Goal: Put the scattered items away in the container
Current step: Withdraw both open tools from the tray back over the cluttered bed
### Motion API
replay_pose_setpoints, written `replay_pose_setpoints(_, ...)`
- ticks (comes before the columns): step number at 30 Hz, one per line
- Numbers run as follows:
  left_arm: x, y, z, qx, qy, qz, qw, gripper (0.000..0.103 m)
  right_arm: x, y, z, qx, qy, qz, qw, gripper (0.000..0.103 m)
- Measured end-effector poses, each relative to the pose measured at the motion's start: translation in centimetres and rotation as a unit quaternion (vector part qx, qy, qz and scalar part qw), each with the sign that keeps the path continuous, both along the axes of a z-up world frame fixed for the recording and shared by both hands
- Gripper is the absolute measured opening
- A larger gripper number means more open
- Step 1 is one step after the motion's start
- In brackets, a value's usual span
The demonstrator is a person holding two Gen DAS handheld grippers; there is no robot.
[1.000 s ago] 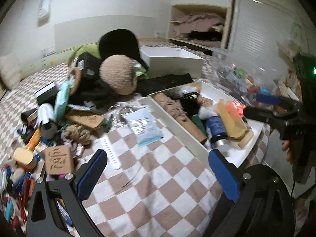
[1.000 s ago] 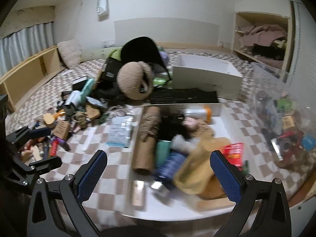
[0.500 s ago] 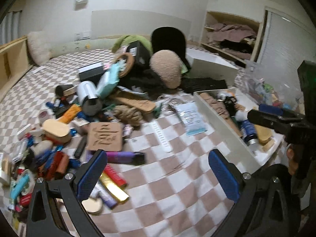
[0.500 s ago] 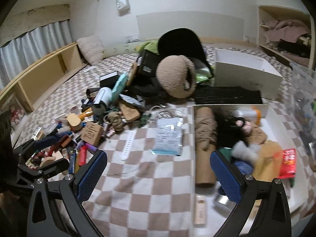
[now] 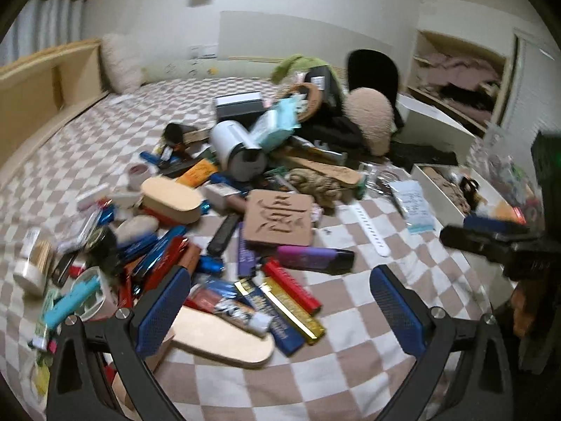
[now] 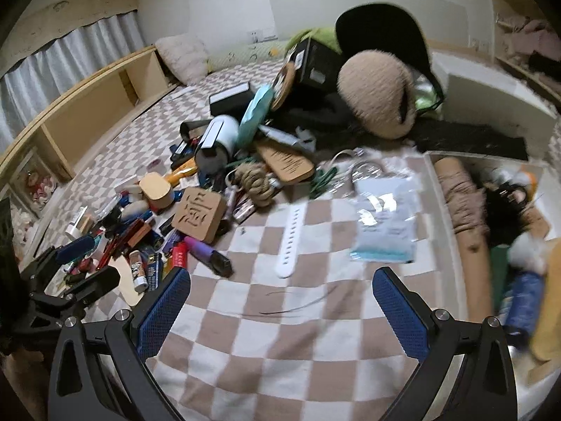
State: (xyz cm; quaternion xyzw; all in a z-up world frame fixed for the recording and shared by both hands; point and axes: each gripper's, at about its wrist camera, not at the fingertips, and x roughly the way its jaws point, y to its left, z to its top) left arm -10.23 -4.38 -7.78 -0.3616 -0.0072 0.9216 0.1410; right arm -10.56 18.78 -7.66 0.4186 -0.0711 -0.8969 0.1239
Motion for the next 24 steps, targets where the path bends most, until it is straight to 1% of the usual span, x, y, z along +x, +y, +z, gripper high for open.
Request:
replay_pose_setpoints(3, -0.5, -1.1, -0.3, 0.002, -0.007, 0.016, 0.9998, 0.103, -0.5, -1.5, -1.3, -0.015, -0.018, 0.012, 1.000, 0.103)
replay_pose_setpoints(5, -0.6, -1.9, -0.3, 0.000, -0.003, 0.030, 0.9996, 0.103, -0.8, -2.5, -2.0, -0.016, -0.026, 0.022, 0.999, 0.103)
replay_pose_setpoints(6, -0.7, -2.2, -0.4, 0.004, -0.004, 0.035, 0.9994, 0.103, -0.8, -3.0, -2.3, -0.016, -0.028, 0.029, 0.999, 0.102)
replay_pose_setpoints(8, -0.8, -2.8, -0.5, 0.013, -0.008, 0.046, 0.9988, 0.103, -1.1, -4.3, -3.1, -0.012, -0.035, 0.046, 0.998, 0.091)
replay_pose_setpoints(10, -0.9, -3.5, -0.6, 0.023, -0.011, 0.056, 0.9981, 0.103, -1.5, -5.1, -3.8, -0.017, -0.044, 0.054, 0.997, 0.088)
replay_pose_setpoints(11, -1.0, -3.8, -0.7, 0.027, -0.012, 0.062, 0.9976, 0.103, -1.8, -5.3, -4.0, -0.024, -0.048, 0.057, 0.997, 0.081)
replay_pose_setpoints(13, -1.1, -4.4, -0.8, 0.037, -0.015, 0.072, 0.9966, 0.103, -2.3, -5.9, -4.4, -0.039, -0.056, 0.061, 0.996, 0.071)
replay_pose_setpoints(14, -1.2, -4.7, -0.9, 0.041, -0.017, 0.078, 0.9960, 0.103, -2.5, -6.1, -4.6, -0.047, -0.060, 0.063, 0.995, 0.068)
replay_pose_setpoints(19, -1.4, -6.1, -1.1, 0.062, -0.022, 0.101, 0.9927, 0.103, -3.8, -7.5, -5.7, -0.084, -0.081, 0.074, 0.990, 0.067)
replay_pose_setpoints(22, -1.2, -6.1, -1.0, 0.061, -0.019, 0.102, 0.9927, 0.103, -4.6, -8.3, -6.3, -0.107, -0.093, 0.080, 0.987, 0.067)
replay_pose_setpoints(23, -1.2, -6.0, -1.1, 0.058, -0.018, 0.102, 0.9929, 0.103, -5.0, -8.4, -6.6, -0.109, -0.094, 0.075, 0.987, 0.067)
replay_pose_setpoints(24, -1.2, -6.0, -1.1, 0.056, -0.018, 0.102, 0.9930, 0.103, -5.4, -8.1, -6.7, -0.102, -0.091, 0.058, 0.989, 0.067)
